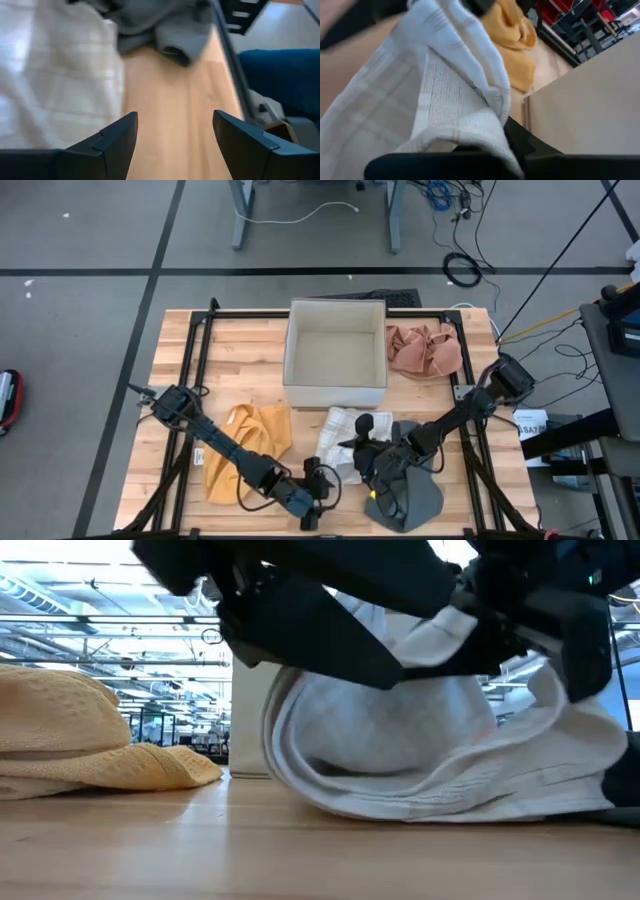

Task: Fold towel
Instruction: Fold the white towel with brown checkered lines

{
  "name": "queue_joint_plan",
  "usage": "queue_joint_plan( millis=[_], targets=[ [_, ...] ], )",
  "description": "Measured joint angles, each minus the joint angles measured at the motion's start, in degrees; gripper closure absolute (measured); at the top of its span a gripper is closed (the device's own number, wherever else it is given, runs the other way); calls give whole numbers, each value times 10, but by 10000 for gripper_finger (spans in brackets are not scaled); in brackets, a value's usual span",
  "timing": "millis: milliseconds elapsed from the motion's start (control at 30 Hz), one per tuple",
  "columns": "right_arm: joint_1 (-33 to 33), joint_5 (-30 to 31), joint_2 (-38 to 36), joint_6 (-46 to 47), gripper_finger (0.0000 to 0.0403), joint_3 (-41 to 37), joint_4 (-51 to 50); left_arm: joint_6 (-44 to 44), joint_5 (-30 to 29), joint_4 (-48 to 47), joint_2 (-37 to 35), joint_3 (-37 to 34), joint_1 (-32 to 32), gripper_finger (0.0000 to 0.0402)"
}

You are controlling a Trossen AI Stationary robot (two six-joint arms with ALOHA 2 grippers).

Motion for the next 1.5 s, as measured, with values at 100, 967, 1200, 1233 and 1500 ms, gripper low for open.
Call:
queue_joint_plan(
  millis=[100, 967, 1200, 1233, 1500],
  targets=[
    [0, 0, -13, -9, 402, 0, 1, -10, -26, -17, 5, 1, 12, 138],
    [20, -72, -91, 64, 403, 0, -168, -93, -21, -168, 48, 3, 18, 138],
    [32, -202, -97, 100, 402, 0, -183, -89, -22, -186, 41, 7, 17, 138],
    [36, -207, -97, 104, 402, 0, -191, -85, -23, -189, 41, 10, 17, 138],
    [46, -240, -97, 122, 402, 0, -257, -49, -16, -212, 12, 24, 11, 138]
  ],
)
